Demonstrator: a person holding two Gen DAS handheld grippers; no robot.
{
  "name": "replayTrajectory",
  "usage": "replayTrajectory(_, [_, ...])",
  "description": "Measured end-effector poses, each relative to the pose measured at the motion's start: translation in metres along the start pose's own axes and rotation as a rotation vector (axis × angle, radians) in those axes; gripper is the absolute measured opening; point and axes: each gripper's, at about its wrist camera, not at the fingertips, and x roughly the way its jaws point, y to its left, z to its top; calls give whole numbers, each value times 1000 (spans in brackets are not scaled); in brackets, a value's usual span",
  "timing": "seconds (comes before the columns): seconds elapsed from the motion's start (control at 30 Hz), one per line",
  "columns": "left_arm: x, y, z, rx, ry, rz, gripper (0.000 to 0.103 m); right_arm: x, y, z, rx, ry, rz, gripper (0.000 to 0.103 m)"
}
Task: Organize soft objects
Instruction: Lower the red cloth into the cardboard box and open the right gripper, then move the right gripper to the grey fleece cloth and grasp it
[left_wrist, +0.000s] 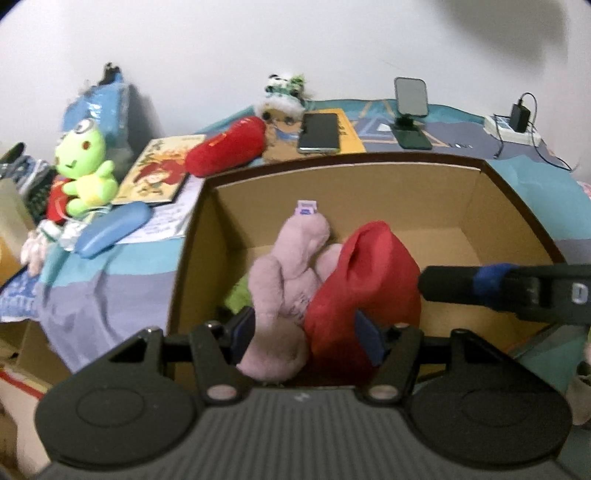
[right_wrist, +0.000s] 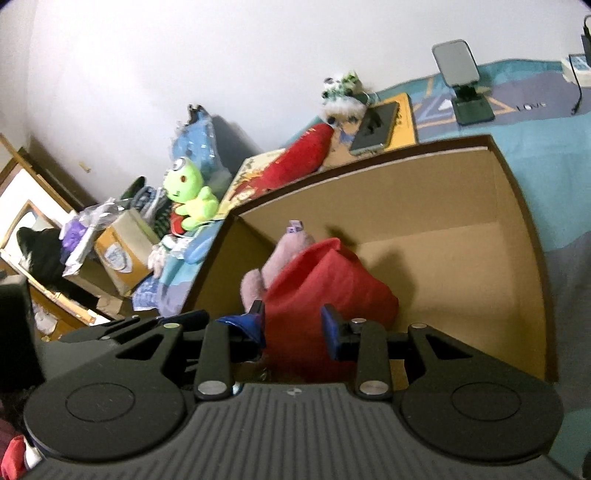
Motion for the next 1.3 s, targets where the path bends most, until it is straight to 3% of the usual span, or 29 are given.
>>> replayTrajectory(0.33, [-38, -31, -16, -34, -4, 72, 67, -45, -6, -15, -47, -2, 57, 16])
replayTrajectory(0.57, [-54, -61, -33, -53, 5, 48, 68, -73, -25, -38, -39, 23, 61, 16])
replayTrajectory(0.73, [-56, -96, -51, -16, 21, -10, 70, -94, -51, -56, -14, 39, 21, 16])
replayTrajectory(1.0, [-46, -150, -71, 40, 93, -202, 70, -139, -103, -78, 61, 8, -115, 16])
replayTrajectory(1.3, [-30, -208, -88, 200, 140, -386, 72, -167, -158, -94, 220, -6, -210, 16])
